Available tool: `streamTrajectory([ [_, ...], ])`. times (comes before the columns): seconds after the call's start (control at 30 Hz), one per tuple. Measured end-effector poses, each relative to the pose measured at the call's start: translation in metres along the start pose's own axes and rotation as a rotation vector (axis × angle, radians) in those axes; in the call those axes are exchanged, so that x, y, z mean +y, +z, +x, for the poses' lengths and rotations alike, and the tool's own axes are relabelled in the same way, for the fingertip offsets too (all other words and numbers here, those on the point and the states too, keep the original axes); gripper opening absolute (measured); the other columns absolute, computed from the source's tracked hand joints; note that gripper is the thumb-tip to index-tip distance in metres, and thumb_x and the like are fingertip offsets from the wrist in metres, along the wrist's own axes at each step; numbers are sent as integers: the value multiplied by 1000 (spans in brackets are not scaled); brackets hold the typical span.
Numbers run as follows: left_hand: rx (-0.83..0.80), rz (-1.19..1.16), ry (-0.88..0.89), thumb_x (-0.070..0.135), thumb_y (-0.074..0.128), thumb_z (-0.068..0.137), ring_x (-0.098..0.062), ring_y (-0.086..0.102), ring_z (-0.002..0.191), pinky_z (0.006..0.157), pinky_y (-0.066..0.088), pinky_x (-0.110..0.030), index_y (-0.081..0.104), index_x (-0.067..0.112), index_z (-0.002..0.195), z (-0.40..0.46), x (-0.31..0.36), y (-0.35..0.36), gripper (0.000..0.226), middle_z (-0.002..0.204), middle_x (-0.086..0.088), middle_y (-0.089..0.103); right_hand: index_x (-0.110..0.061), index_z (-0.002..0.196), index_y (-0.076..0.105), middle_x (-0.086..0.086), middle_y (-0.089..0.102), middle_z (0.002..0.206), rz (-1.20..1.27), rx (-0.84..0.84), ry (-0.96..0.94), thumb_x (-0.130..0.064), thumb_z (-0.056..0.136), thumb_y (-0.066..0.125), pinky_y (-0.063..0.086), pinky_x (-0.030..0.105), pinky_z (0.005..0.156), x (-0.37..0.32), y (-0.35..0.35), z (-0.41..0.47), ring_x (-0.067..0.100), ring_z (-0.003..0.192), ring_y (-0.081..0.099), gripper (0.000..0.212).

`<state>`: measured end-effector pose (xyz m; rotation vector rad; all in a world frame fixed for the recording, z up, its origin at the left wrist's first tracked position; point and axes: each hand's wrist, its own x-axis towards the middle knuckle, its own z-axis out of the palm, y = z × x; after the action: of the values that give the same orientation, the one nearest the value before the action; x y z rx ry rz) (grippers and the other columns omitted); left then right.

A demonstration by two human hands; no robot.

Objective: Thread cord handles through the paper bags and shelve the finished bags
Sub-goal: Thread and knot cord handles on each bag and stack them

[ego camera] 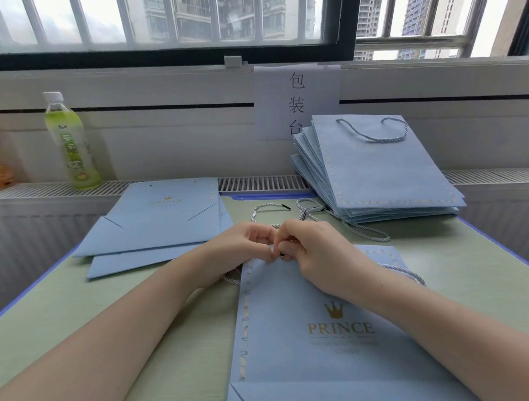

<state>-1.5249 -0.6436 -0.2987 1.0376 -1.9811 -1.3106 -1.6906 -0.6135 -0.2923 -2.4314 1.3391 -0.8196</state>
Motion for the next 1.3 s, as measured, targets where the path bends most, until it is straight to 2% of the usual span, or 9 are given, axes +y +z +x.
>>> streamTrajectory([
  [0.13,-8,-4,9,9,55,68,-8,55,76,68,41,-11,64,7,85,0,1,0,20,84,-4,65,-22,82,58,-9,57,71,17,-39,14,-7,93,49,46,35,73,-1,-3,1,18,77,54,20],
  [0.3,-31,-19,21,5,53,70,-1,57,71,67,41,-9,61,-6,90,-1,2,1,24,78,3,66,-21,82,60,-11,57,69,25,-32,45,-10,94,48,47,35,74,-1,-3,2,16,76,55,20],
  [0.53,-13,-32,-2,11,65,80,-14,64,95,90,47,-25,60,4,111,-1,0,-3,32,105,-12,70,-18,88,53,1,62,87,-56,88,47,-15,96,45,45,38,76,4,4,2,22,84,53,11],
  [0.73,102,67,-6,7,69,83,-9,61,78,76,46,-20,60,9,86,2,0,2,10,89,-14,70,-13,97,62,-4,61,86,-1,88,37,-16,94,52,38,27,71,3,1,1,14,82,50,11],
  [0.87,112,68,4,10,70,83,-3,60,71,68,44,-13,59,8,86,2,0,3,11,78,-3,69,-16,99,64,-12,56,83,-1,40,31,-22,91,59,35,7,65,4,-5,2,4,78,47,11],
  [0.97,100,67,0,15,72,83,-3,60,71,67,43,-12,62,10,88,2,0,3,12,80,-2,71,-14,96,62,-9,55,86,-17,14,65,-20,90,60,34,9,63,6,-6,3,8,81,47,8],
  [1.13,62,26,-19,9,69,84,-12,65,89,84,47,-22,62,9,97,1,2,-2,15,100,-11,72,-17,92,67,-9,59,82,72,47,37,-13,87,63,36,7,68,6,-8,4,5,76,51,8],
  [1.23,29,3,-13,9,68,80,-19,65,102,94,48,-27,58,-1,110,-1,3,-4,33,109,-13,70,-17,90,68,-5,61,73,143,98,7,-6,86,62,44,17,67,4,-6,3,5,67,56,13],
  [1.3,22,2,-14,11,63,76,-23,63,109,98,45,-29,58,-3,114,-1,3,-4,42,112,-14,69,-17,89,68,-13,57,72,134,106,-11,-4,85,63,43,11,65,4,-5,3,-1,66,56,15],
])
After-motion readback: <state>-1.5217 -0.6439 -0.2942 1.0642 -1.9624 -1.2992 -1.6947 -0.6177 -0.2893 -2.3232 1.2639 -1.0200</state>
